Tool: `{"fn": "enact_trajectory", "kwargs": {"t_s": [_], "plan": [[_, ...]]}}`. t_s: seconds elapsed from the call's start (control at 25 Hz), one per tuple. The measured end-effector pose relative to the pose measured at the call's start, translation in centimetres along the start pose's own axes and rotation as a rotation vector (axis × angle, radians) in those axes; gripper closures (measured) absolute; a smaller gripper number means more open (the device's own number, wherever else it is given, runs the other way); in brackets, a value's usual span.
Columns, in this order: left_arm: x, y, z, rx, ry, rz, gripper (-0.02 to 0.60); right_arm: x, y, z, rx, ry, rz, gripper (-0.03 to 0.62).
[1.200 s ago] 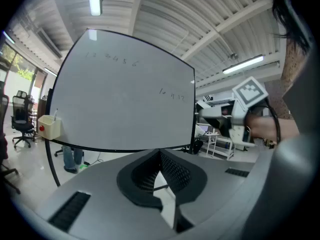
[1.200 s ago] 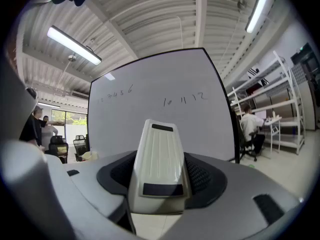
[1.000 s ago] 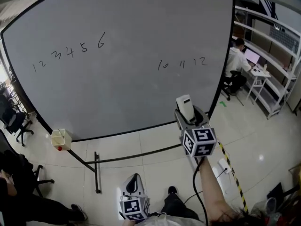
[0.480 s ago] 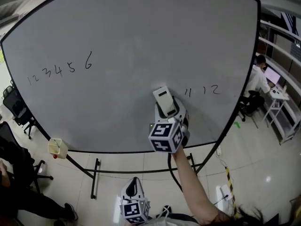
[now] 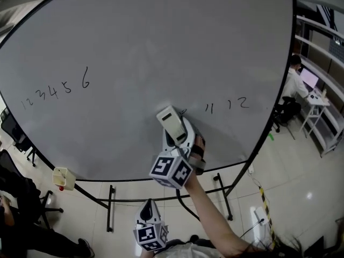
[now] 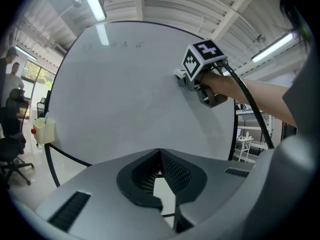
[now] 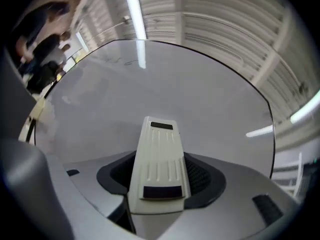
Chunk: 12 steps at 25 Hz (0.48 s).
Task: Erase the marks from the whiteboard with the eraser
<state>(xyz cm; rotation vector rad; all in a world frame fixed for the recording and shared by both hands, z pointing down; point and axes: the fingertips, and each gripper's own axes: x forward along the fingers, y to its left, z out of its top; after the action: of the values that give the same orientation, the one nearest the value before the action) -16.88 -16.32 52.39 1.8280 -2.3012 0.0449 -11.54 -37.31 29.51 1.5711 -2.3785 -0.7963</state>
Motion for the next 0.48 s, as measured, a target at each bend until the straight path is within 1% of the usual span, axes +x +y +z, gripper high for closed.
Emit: {"fn": "enact_trajectory", "kwargs": {"t_s": [0.04, 0.08, 0.16, 0.2, 0.24, 0.28, 0.32, 0.4, 0.44, 0.48], "plan": [[0.2, 0.0, 0.1, 0.0, -0.007, -0.013, 0.578, 0.0, 0.0, -0.3, -0.022, 0.008, -0.006, 0.303], [0.3, -0.1, 0.3, 0.007, -0.016, -0.027, 0.578, -0.1, -1.1, -0.9, 0.022, 0.02, -0.024, 0.303], [0.2, 0.3, 0.7, 0.026, -0.023, -0.044, 0.578, -0.2, -5.3, -1.9, 0.208, 0.042, -0.093, 0.303], [0.2, 0.6, 0.8, 0.027, -0.018, -0.045, 0.578, -0.3, -7.0, -2.1, 0.282, 0.046, -0.128, 0.304], [0.1, 1.1, 0.6, 0.024, -0.009, -0.044, 0.578, -0.4, -7.6, -2.0, 0.318, 0.046, -0.147, 0.304], [0.2, 1.7, 0.3, 0.019, 0.0, -0.039, 0.578, -0.3, -6.9, -1.6, 0.312, 0.042, -0.141, 0.304], [0.3, 2.2, 0.0, 0.014, 0.006, -0.034, 0.578, -0.2, -4.9, -1.3, 0.266, 0.035, -0.11, 0.303], [0.6, 3.0, -0.3, 0.003, 0.011, -0.027, 0.579, 0.0, 0.1, -0.7, 0.096, 0.019, -0.027, 0.303], [0.6, 3.1, 0.0, -0.001, 0.013, -0.028, 0.578, 0.0, 1.4, -0.6, 0.016, 0.015, -0.009, 0.303], [0.6, 3.1, 0.3, -0.003, 0.014, -0.032, 0.578, 0.1, 1.2, -0.6, -0.019, 0.015, -0.013, 0.303]]}}
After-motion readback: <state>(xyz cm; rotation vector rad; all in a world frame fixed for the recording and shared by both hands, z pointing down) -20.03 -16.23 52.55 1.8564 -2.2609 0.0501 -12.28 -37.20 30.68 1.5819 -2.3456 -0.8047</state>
